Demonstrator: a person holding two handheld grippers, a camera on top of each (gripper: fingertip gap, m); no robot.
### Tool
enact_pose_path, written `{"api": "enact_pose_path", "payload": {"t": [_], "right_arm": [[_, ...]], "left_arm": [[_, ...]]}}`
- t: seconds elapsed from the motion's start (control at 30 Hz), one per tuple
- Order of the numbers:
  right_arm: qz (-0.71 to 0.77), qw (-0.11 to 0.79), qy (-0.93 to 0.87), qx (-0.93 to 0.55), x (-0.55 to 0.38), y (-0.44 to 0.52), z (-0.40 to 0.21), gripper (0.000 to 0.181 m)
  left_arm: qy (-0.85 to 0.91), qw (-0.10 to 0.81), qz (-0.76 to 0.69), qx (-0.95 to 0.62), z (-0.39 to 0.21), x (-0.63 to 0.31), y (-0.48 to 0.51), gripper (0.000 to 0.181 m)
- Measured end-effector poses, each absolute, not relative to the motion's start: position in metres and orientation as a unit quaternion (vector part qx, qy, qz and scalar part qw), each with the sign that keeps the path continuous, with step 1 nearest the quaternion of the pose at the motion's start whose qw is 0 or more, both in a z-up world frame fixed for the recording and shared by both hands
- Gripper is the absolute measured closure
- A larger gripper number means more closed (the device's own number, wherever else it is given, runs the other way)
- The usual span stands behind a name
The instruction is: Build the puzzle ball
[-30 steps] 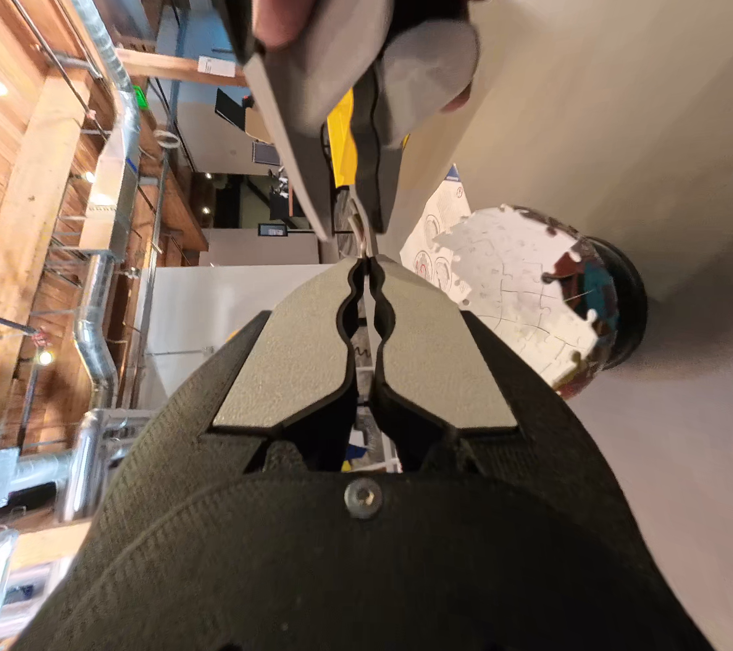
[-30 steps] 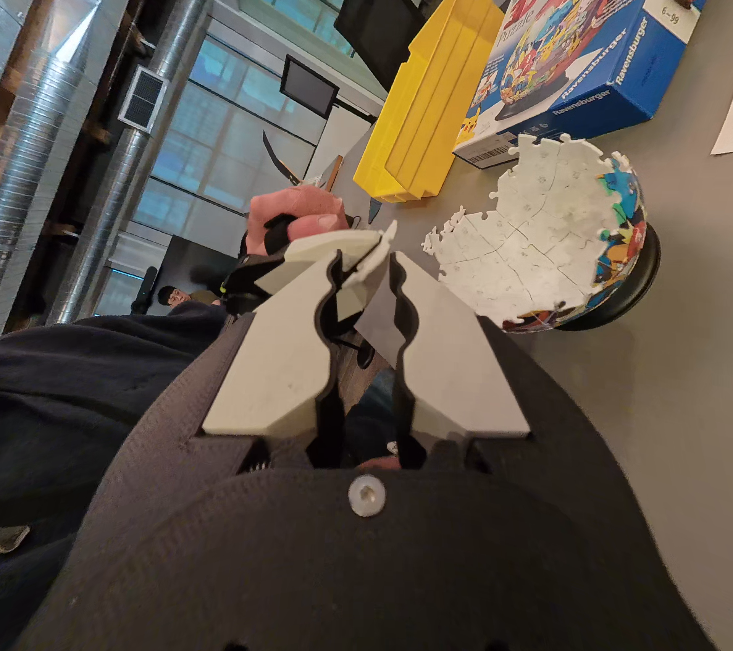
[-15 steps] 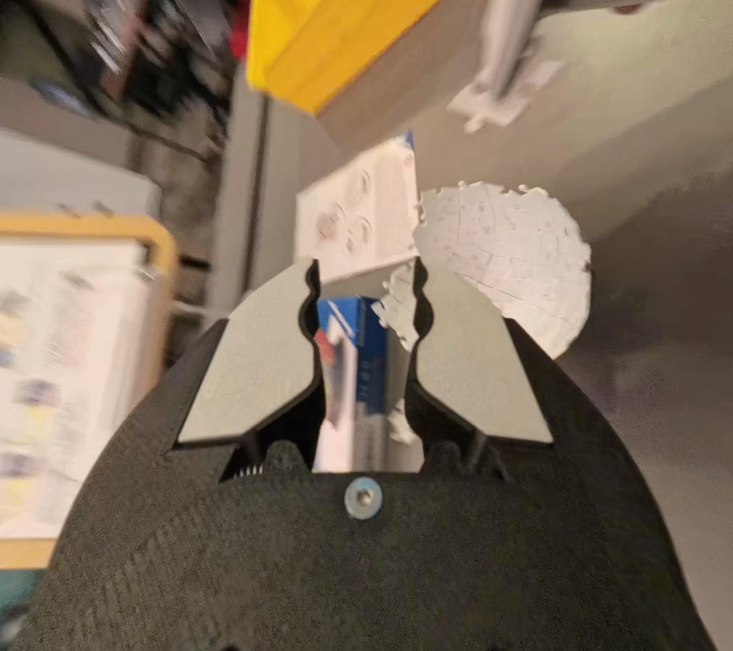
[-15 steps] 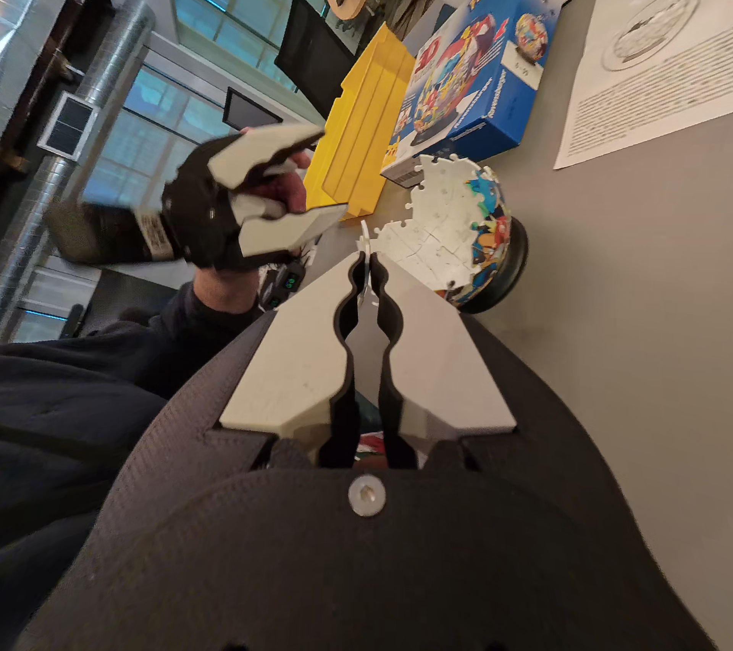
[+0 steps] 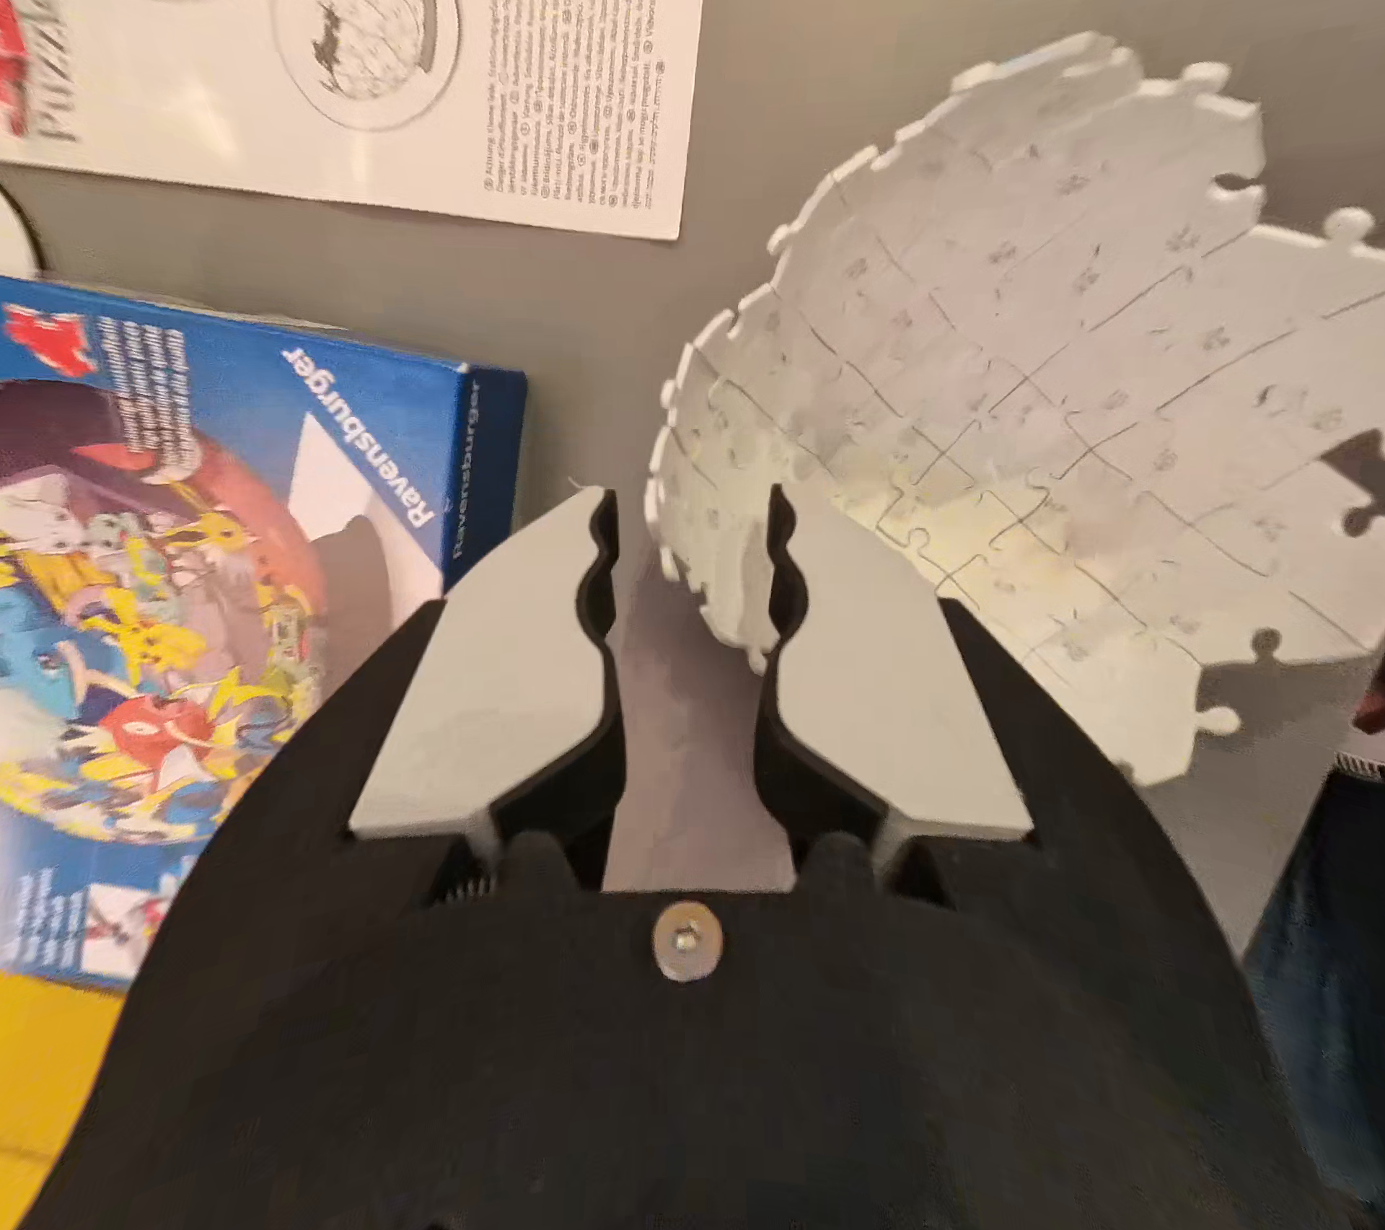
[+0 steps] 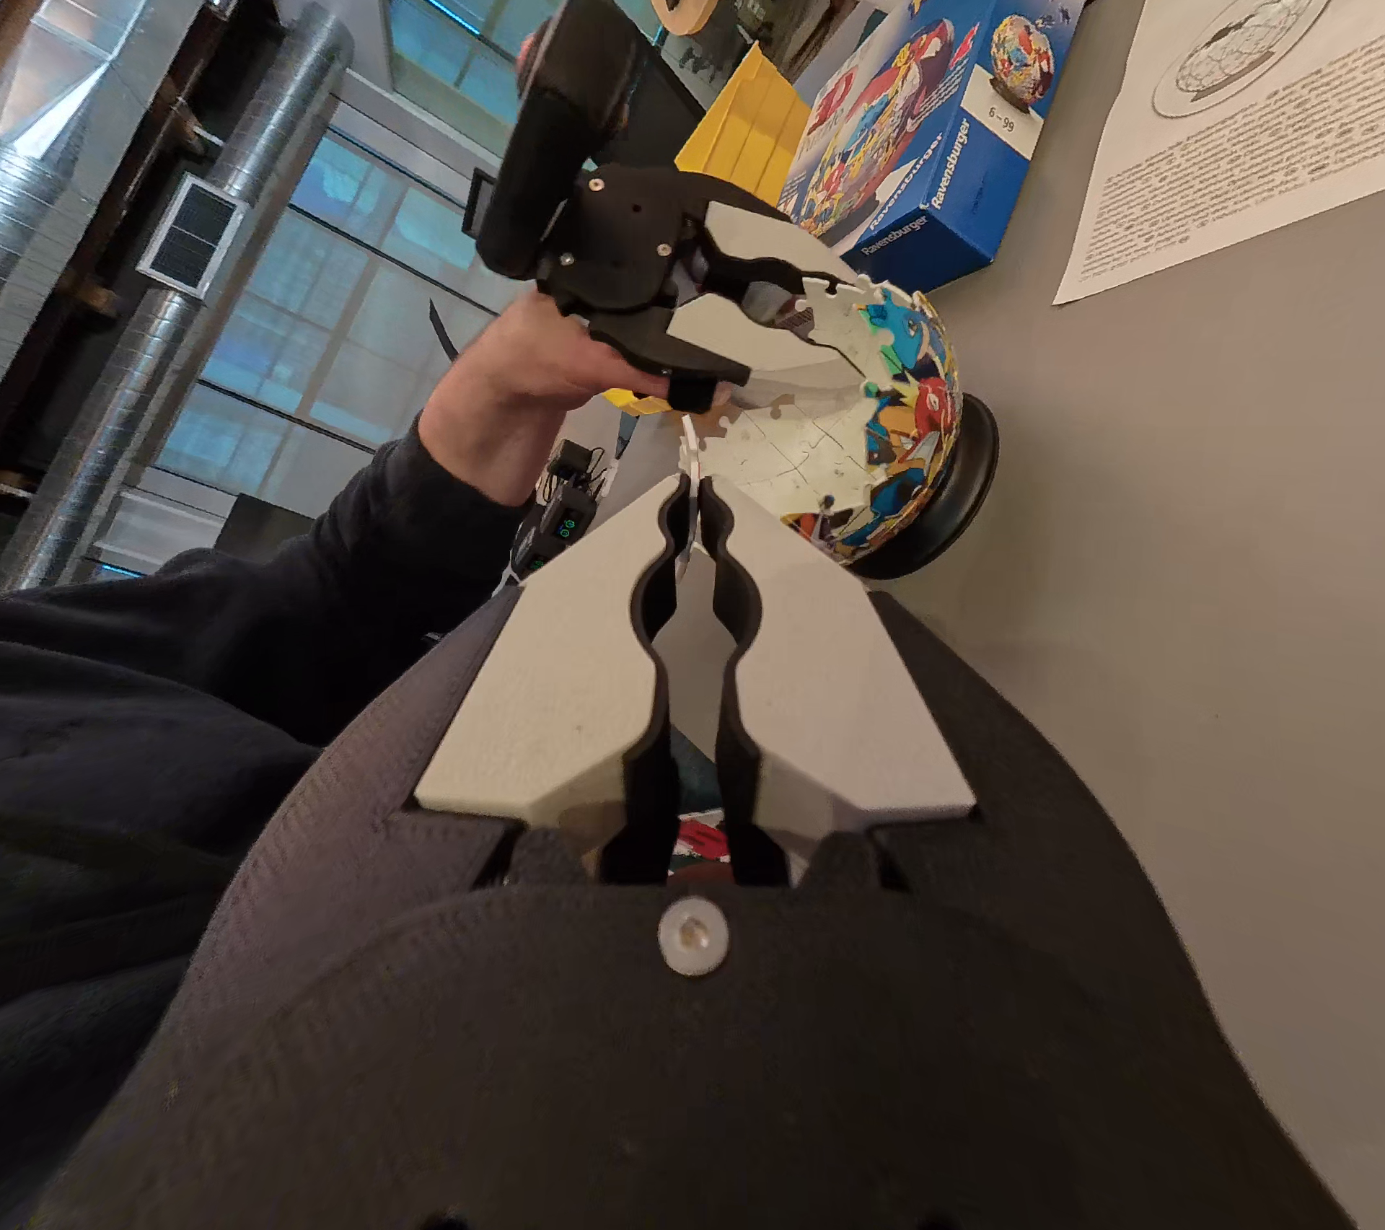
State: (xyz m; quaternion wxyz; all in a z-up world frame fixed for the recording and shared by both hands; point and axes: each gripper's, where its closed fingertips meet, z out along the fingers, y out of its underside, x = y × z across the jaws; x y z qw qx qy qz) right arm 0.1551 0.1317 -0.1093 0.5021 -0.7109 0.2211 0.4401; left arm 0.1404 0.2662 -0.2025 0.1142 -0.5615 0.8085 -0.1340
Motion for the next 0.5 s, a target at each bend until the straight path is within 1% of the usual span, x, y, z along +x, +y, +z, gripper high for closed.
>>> {"api": "enact_pose_path", "payload": {"t": [0.03,0.13,0.27,0.5], "right_arm": [[0.441,0.502,0.219,-0.711,0.155,0.131,-0.11,0.181],[0.443,0.503,0.219,-0.709,0.155,0.13,-0.111,0.181],[0.442,0.501,0.221,-0.711,0.156,0.13,-0.115,0.181],[0.428,0.492,0.211,-0.728,0.155,0.132,-0.122,0.181]], "left_arm": [[0.812,0.108,-0.13,-0.559,-0.206,0.14,0.267,0.147],[0.809,0.106,-0.142,-0.56,-0.206,0.143,0.264,0.167],[0.807,0.129,-0.135,-0.56,-0.198,0.147,0.264,0.171],[0.796,0.196,-0.112,-0.562,-0.174,0.148,0.274,0.177]]}}
